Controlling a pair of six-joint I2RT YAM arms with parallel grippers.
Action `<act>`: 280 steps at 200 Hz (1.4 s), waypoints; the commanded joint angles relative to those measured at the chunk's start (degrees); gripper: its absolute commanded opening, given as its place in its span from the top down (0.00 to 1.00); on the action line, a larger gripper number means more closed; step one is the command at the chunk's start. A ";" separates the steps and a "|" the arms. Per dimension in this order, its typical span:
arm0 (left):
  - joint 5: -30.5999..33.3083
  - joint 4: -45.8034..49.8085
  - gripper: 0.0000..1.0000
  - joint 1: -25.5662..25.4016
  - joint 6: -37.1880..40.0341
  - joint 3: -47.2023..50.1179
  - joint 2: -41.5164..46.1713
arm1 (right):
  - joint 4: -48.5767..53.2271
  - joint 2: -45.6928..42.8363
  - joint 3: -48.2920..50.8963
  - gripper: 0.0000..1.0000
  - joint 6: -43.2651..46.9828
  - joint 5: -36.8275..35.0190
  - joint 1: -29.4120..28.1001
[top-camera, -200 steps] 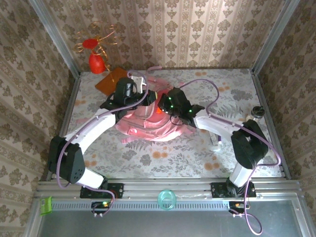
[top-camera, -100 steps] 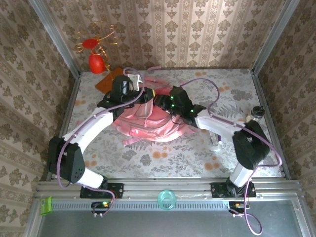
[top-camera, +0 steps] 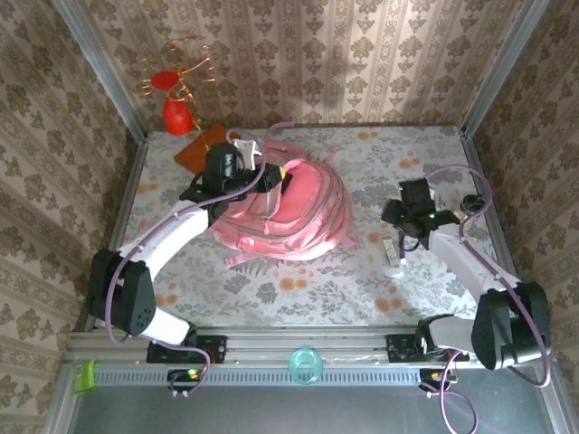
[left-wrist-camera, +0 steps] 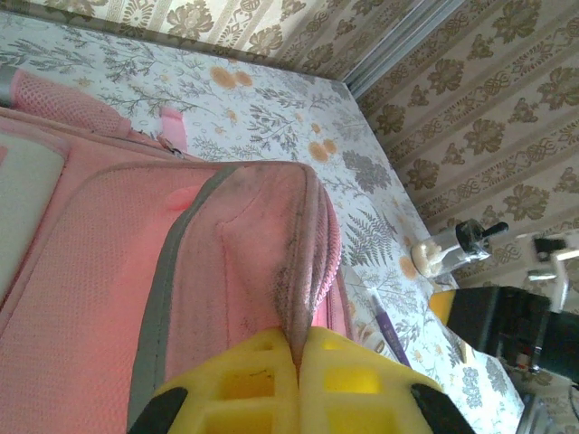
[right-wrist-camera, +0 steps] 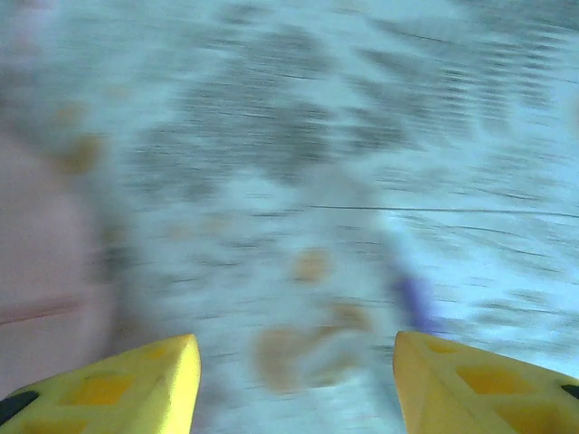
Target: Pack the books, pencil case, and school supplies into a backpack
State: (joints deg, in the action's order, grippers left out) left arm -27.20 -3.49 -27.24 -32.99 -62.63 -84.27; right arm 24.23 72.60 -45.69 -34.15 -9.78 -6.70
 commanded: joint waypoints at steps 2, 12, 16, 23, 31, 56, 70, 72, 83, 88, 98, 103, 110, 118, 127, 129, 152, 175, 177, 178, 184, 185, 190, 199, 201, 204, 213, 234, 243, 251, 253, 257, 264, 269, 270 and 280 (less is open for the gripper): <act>-0.40 -6.98 1.00 0.77 0.96 -0.31 1.00 | 4.20 4.02 0.15 0.48 5.22 0.31 4.54; -0.40 -6.81 1.00 0.71 1.15 -0.21 1.04 | 4.16 6.34 -0.54 0.49 5.99 1.96 5.48; -0.37 -6.76 1.00 0.77 1.25 -0.14 1.10 | 4.26 6.74 -0.94 0.50 6.35 2.54 5.63; -0.21 -6.73 1.00 0.70 1.35 0.00 1.25 | 4.44 9.34 -1.61 0.49 6.75 3.27 5.62; -0.03 -6.84 1.00 0.77 1.48 0.17 1.24 | 5.00 11.20 -2.82 0.49 7.42 4.48 5.64; 0.05 -7.21 1.00 0.70 1.45 0.29 1.02 | 5.61 15.42 -5.07 0.50 8.46 6.02 5.63; -0.13 -7.35 1.00 0.70 1.31 0.19 0.86 | 5.77 17.24 -5.77 0.51 8.90 5.48 5.64; -0.11 -7.40 1.00 0.72 1.28 0.20 0.86 | 5.93 17.52 -5.91 0.51 9.05 5.37 5.64; -0.22 -7.39 1.00 0.71 1.29 0.15 0.87 | 6.21 19.09 -6.66 0.54 9.72 4.89 5.58; -0.22 -7.41 1.00 0.70 1.27 0.23 0.94 | 6.27 19.67 -6.98 0.54 10.01 5.07 5.64; -0.09 -7.40 1.00 0.77 1.35 0.30 1.04 | 6.27 20.90 -7.47 0.55 10.42 5.39 5.72; 0.00 -7.41 1.00 0.70 1.36 0.39 1.08 | 6.27 21.50 -7.63 0.55 10.65 5.66 5.77; 0.11 -7.41 1.00 0.74 1.35 0.41 1.15 | 6.25 22.39 -7.77 0.56 11.06 6.14 6.04; 0.05 -7.41 1.00 0.70 1.36 0.44 1.04 | 6.23 23.27 -8.08 0.57 11.44 6.47 6.41; 0.09 -7.40 1.00 0.75 1.31 0.51 1.04 | 6.27 23.99 -8.30 0.59 11.84 6.37 6.81; 0.05 -7.37 1.00 0.71 1.28 0.56 1.04 | 6.27 24.06 -8.35 0.60 11.92 6.36 6.90; 0.05 -7.43 1.00 0.75 1.36 0.52 1.08 | 6.24 24.51 -8.17 0.70 12.41 7.89 9.09; 0.09 -7.68 1.00 0.70 1.33 0.67 0.81 | 6.27 23.19 -8.37 0.79 12.78 5.75 10.82; 0.10 -7.65 1.00 0.70 1.35 0.67 0.78 | 6.27 23.02 -8.41 0.80 12.79 5.26 11.00; 0.07 -7.62 1.00 0.70 1.35 0.67 0.78 | 6.27 22.89 -8.43 0.81 12.84 5.06 11.09; 0.05 -7.61 1.00 0.72 1.34 0.74 0.69 | 6.27 22.12 -8.45 0.84 12.89 3.56 11.62; 0.09 -7.69 1.00 0.71 1.35 0.71 0.69 | 6.27 22.12 -8.45 0.84 12.89 3.56 11.62; 0.13 -7.63 1.00 0.75 1.35 0.75 0.64 | 6.22 21.63 -8.56 0.86 12.92 2.85 12.10; 0.05 -7.61 1.00 0.70 1.26 0.71 0.44 | 6.27 20.36 -8.62 0.89 12.87 2.51 12.94; 0.04 -7.57 1.00 0.70 1.26 0.68 0.47 | 6.27 20.03 -8.60 0.90 12.83 2.43 13.05; 0.11 -7.53 1.00 0.70 1.26 0.71 0.44 | 6.19 19.46 -8.60 0.91 12.78 2.40 13.27; 0.09 -7.53 1.00 0.70 1.24 0.71 0.34 | 6.09 17.30 -8.66 0.93 12.41 2.05 13.64; 0.09 -7.62 1.00 0.72 1.17 0.59 0.21 | 5.50 9.38 -8.74 0.97 11.45 3.30 13.51; 0.05 -7.73 1.00 0.76 1.10 0.51 0.05 | 4.33 5.04 -8.46 0.97 9.96 7.09 13.32; 0.11 -7.72 1.00 0.71 1.09 0.50 0.05 | 2.86 1.63 -7.79 0.97 7.80 11.32 13.07; 0.10 -7.75 1.00 0.70 1.09 0.56 0.04 | 2.54 0.85 -7.65 0.96 7.09 12.52 12.99; 0.13 -7.76 1.00 0.70 1.07 0.54 -0.06 | 1.66 -0.74 -7.33 0.96 5.43 14.57 12.67; 0.13 -7.76 1.00 0.70 1.09 0.52 -0.08 | -0.22 -2.82 -6.55 0.96 2.57 18.24 11.66; 0.13 -7.81 1.00 0.75 1.02 0.53 -0.09 | -1.65 -4.08 -6.06 0.96 0.27 20.45 10.44; 0.13 -7.79 1.00 0.77 1.01 0.51 -0.10 | -1.95 -4.28 -5.98 0.96 -0.24 20.83 10.15; 0.06 -7.86 1.00 0.74 0.91 0.48 -0.03 | -4.56 -5.86 -5.34 0.95 -4.22 22.70 6.60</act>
State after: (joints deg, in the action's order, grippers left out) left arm -27.24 -5.65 -27.24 -32.80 -61.56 -84.64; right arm 25.61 70.85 -53.08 -27.92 2.13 5.26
